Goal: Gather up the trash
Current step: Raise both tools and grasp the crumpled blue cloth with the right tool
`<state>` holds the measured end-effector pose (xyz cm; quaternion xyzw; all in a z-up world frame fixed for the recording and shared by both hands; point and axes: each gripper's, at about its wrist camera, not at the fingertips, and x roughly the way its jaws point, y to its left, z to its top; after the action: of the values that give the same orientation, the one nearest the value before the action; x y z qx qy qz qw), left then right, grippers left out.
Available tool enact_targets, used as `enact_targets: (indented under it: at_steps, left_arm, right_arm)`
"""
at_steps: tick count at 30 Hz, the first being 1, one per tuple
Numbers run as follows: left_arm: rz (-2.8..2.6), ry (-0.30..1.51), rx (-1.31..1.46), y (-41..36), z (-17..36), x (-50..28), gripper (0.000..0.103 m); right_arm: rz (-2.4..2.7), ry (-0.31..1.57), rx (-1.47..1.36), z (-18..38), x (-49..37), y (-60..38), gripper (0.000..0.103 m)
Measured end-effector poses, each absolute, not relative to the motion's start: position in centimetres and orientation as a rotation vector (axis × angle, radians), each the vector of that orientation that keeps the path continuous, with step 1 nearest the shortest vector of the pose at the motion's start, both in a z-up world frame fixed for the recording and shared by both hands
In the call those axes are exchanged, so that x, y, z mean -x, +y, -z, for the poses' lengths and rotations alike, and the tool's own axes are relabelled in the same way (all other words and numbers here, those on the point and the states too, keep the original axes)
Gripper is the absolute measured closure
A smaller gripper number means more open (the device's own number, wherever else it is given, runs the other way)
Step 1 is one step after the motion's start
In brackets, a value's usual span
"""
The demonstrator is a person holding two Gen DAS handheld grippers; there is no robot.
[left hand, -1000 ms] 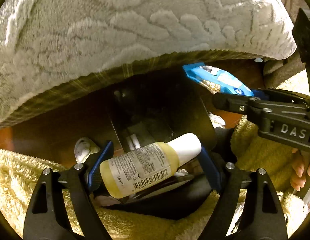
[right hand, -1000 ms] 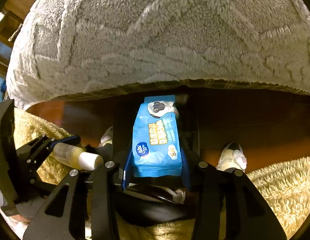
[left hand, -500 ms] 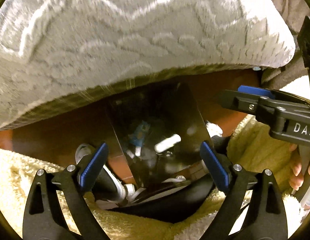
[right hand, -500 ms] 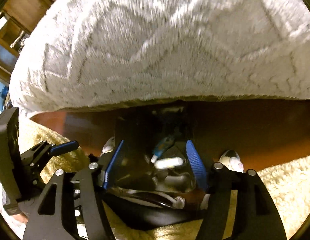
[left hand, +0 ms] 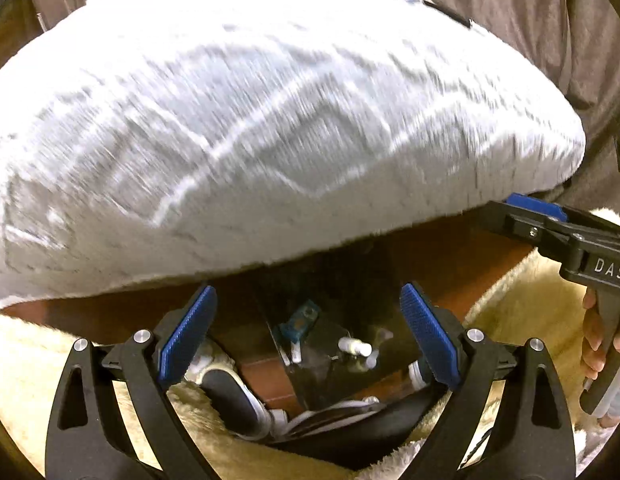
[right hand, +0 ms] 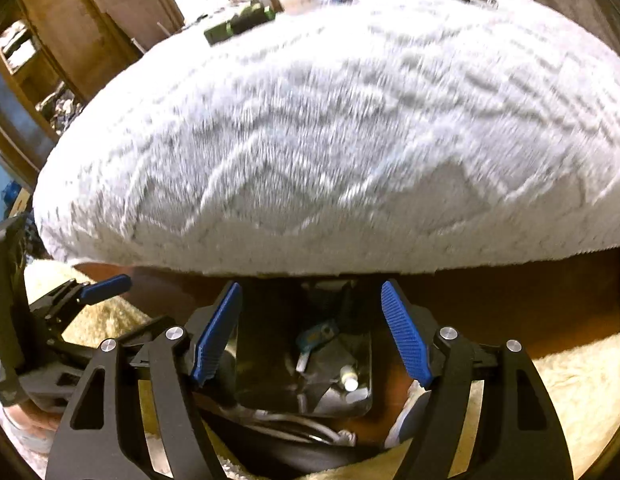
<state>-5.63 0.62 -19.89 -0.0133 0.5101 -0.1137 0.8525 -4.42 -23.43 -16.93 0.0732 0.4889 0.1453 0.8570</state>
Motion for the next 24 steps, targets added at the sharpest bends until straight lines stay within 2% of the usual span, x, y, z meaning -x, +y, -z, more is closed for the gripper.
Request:
enact_targets:
  at_steps: [14,24]
  left_arm:
    - [0.166,0.866,-0.005,2.4,11.3,1.0,0.015]
    - [0.137,0.826,-0.033,0.6,10.3,-6.2,0.015]
  right_arm:
    - [-0.225,0.81,-0.098,11.0,0.2,-24.5,0.03]
    - [-0.208,0.773,-0.086,10.8,-7.2,-24.3,0.03]
